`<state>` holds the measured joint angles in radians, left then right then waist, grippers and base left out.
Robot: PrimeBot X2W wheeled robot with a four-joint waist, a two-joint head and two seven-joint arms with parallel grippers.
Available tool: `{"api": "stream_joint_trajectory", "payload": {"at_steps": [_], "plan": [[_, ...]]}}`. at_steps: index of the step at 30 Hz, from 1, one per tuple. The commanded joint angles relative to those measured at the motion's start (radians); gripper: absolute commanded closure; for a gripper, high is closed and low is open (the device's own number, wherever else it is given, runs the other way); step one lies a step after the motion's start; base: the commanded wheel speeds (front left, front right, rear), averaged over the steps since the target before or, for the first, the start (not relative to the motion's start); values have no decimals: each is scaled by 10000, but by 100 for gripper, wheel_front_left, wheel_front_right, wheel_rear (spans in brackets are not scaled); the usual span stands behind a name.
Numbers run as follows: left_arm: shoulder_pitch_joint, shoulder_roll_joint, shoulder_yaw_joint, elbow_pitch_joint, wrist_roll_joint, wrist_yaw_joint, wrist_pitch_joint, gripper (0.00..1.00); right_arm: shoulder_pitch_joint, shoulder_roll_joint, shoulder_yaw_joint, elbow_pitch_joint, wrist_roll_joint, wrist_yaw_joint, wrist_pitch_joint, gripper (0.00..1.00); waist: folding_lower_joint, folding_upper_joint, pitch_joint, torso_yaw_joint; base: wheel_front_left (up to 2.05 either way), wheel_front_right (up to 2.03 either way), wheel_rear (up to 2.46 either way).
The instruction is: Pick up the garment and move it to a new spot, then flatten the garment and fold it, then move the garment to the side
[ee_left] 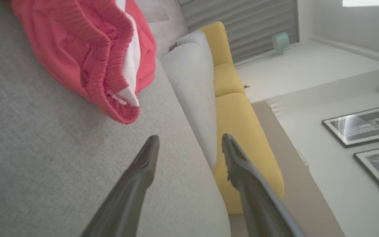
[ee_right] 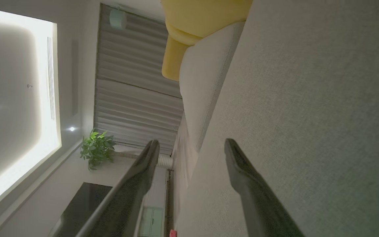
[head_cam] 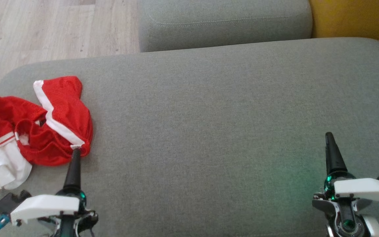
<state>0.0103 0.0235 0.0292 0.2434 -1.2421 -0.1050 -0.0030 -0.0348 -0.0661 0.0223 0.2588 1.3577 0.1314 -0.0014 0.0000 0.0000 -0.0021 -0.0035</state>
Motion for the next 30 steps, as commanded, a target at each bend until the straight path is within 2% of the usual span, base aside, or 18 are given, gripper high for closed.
{"api": "stream_joint_trajectory", "payload": {"at_steps": [1, 16, 30], "plan": [[-618, 112, -17, -454, 437, 34, -103, 0, -616, -213, 155, -414, -342, -2, -104, 0, 0, 0, -3, -2, 0, 0, 0], [-642, 223, -599, -546, 3528, 391, -542, 0, -776, -368, 881, -132, -3403, -3, -545, 0, 0, 0, -8, -42, 0, 0, 0], [-745, 279, -828, -595, 5218, 794, -951, 0, -928, -381, 1372, -114, -5123, -4, -957, 0, 0, 0, -38, -58, 0, 0, 0]]}}
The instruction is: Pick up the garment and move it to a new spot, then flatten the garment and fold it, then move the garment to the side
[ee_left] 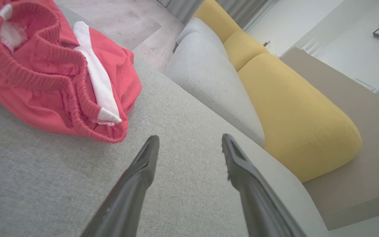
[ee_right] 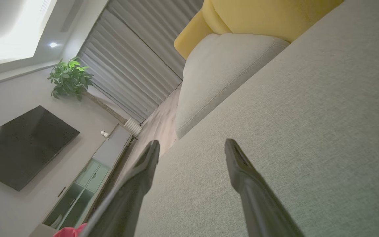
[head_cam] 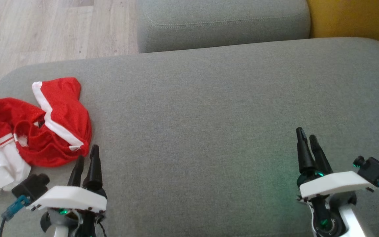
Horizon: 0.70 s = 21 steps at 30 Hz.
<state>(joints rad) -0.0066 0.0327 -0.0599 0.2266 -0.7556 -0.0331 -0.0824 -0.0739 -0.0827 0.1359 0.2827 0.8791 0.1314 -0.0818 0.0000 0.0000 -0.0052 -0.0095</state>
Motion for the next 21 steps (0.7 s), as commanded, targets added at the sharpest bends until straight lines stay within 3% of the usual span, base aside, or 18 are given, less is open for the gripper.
{"api": "stream_joint_trajectory", "payload": {"at_steps": [1, 21], "plan": [[-582, 189, 44, -445, 465, 86, -186, 0, -545, -219, 281, -357, -445, -4, -183, 0, 0, 0, -11, 2, 0, 0, 0], [-687, 242, -292, -635, 2754, 339, -742, 0, -818, -367, 1072, -330, -2406, -5, -742, 0, 0, 0, -90, -65, 0, 0, 0]]}}
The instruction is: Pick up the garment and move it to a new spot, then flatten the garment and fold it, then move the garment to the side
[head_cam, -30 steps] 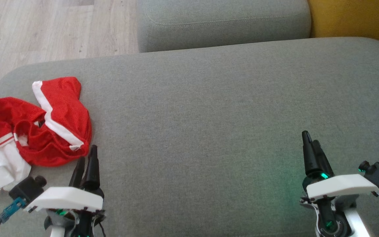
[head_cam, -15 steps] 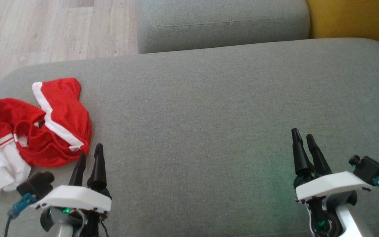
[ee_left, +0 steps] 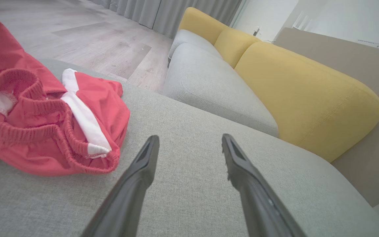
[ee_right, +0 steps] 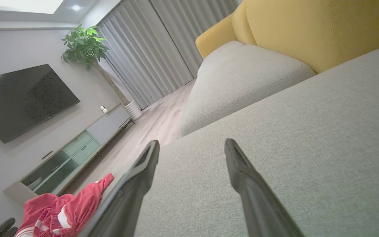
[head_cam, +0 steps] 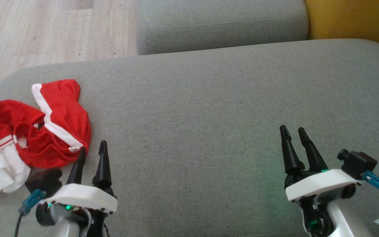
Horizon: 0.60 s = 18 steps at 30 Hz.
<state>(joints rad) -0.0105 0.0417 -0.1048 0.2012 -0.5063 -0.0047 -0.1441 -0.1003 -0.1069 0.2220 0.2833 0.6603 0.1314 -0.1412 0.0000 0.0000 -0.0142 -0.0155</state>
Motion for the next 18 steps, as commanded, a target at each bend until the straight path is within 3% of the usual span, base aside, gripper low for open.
{"api": "stream_joint_trajectory", "payload": {"at_steps": [1, 18], "plan": [[-653, 154, 139, -398, 384, 67, -154, 0, -566, -134, 255, -339, -318, -5, -177, 0, 0, 0, 0, -11, 0, 0, 0], [-767, 181, -114, -590, 2441, 235, -651, 0, -753, -236, 732, -363, -2200, -6, -677, 0, 0, 0, -41, -101, 0, 0, 0]]}}
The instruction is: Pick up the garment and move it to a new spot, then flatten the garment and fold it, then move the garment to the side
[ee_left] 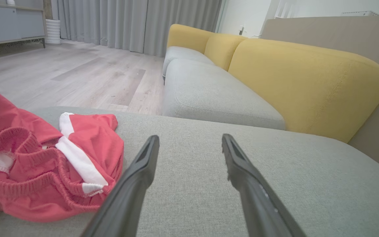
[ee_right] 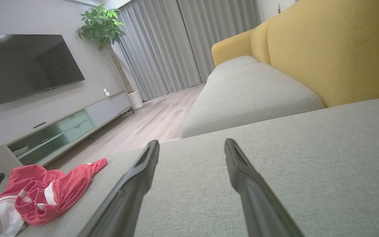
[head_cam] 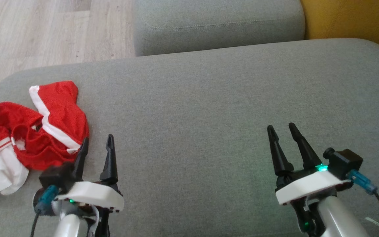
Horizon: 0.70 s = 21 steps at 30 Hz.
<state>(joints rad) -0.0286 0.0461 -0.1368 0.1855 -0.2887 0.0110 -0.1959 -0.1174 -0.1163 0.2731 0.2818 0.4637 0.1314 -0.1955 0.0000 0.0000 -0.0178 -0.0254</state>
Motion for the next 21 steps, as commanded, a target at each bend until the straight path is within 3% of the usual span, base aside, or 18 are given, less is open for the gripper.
{"api": "stream_joint_trajectory", "payload": {"at_steps": [1, 17, 21], "plan": [[-587, 138, 194, -445, 390, 90, -162, 0, -590, -140, 239, -344, -354, -6, -163, 0, 0, 0, -12, -6, 0, 0, 0], [-616, 167, -27, -663, 2526, 250, -659, 0, -733, -227, 690, -312, -2256, -7, -663, 0, 0, 0, -131, -92, 0, 0, 0], [-603, 161, -7, -648, 2522, 240, -659, 0, -721, -227, 627, -282, -2259, -7, -663, 0, 0, 0, -132, -98, 0, 0, 0]]}}
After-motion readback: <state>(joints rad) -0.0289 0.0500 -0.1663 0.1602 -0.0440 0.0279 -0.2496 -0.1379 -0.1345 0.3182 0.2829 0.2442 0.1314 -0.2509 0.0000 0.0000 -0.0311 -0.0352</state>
